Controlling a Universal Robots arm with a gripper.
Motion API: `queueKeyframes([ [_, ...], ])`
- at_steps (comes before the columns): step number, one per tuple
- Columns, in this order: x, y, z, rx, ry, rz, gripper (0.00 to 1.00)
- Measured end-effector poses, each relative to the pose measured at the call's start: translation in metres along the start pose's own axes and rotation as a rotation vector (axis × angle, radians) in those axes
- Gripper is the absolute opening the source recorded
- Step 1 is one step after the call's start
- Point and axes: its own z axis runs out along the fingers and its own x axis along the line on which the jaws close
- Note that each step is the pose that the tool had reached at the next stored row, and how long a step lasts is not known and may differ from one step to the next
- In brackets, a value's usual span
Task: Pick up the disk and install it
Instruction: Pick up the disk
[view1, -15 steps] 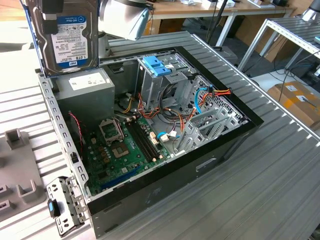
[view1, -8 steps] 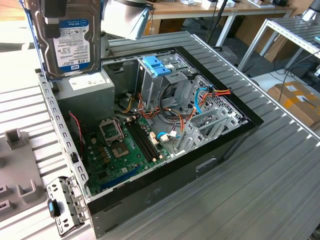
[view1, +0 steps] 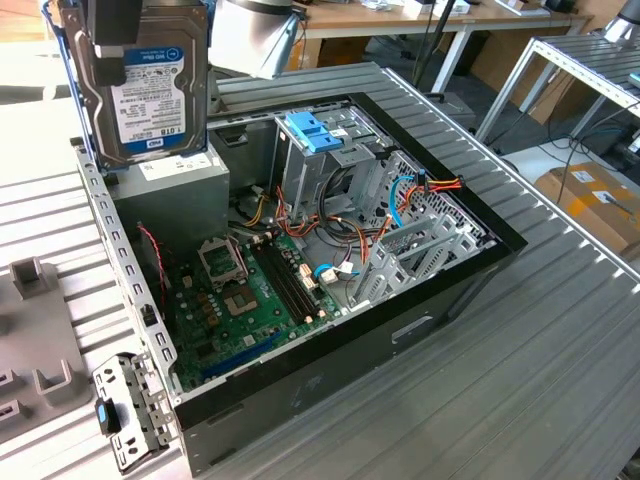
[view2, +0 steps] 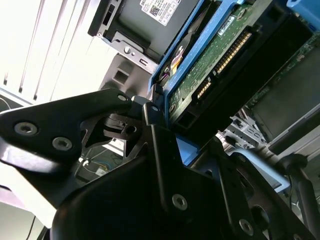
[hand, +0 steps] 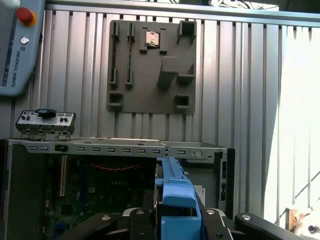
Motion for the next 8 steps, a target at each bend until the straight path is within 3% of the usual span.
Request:
queueKeyframes([
  [8,0.0114,0.0004,-0.0003,0.0001,-0.0002,0.000,0.37],
])
